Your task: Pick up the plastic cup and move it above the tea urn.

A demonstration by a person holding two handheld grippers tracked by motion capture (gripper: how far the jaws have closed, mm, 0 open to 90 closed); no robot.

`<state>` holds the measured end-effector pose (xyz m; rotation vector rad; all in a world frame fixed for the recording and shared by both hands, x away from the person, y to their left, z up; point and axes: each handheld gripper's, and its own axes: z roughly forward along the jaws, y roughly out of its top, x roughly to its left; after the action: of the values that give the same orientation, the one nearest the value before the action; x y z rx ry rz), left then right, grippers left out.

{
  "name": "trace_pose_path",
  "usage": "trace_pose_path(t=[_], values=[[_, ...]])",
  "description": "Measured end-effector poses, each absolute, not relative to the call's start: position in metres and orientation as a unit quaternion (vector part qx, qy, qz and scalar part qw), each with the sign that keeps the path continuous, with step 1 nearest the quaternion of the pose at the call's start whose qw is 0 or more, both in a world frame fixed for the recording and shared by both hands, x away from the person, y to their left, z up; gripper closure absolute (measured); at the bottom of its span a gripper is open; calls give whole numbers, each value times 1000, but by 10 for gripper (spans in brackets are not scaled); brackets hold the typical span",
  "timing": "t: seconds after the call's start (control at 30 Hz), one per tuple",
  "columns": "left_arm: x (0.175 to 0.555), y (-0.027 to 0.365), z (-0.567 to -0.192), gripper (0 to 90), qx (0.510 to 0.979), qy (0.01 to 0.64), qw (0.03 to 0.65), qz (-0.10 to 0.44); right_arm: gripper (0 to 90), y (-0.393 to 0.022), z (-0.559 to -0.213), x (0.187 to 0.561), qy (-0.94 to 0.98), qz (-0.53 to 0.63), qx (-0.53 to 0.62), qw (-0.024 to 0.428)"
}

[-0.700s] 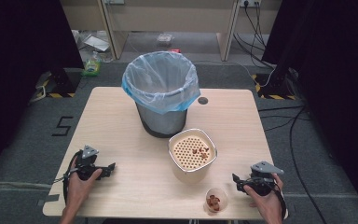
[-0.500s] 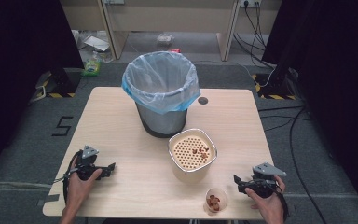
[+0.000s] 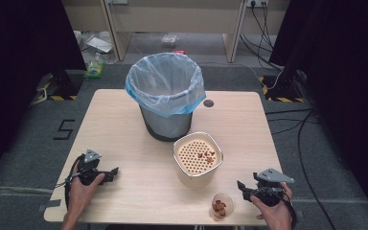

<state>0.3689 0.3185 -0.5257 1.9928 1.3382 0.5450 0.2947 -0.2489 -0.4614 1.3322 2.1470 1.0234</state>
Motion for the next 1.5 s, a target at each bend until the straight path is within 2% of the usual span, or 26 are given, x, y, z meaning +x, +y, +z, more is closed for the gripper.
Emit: trace_pose_path(t=[0.37, 1.0, 1.5], values=[[369, 318, -526, 0, 763, 513, 334, 209, 324, -240, -437, 272, 770, 386, 464, 208], [369, 319, -526, 0, 763, 512, 334, 209, 474, -210, -424, 250, 796, 411, 407, 180], [369, 319, -526, 0, 763, 513, 334, 209, 728, -199, -456, 257, 833, 377, 386, 125]])
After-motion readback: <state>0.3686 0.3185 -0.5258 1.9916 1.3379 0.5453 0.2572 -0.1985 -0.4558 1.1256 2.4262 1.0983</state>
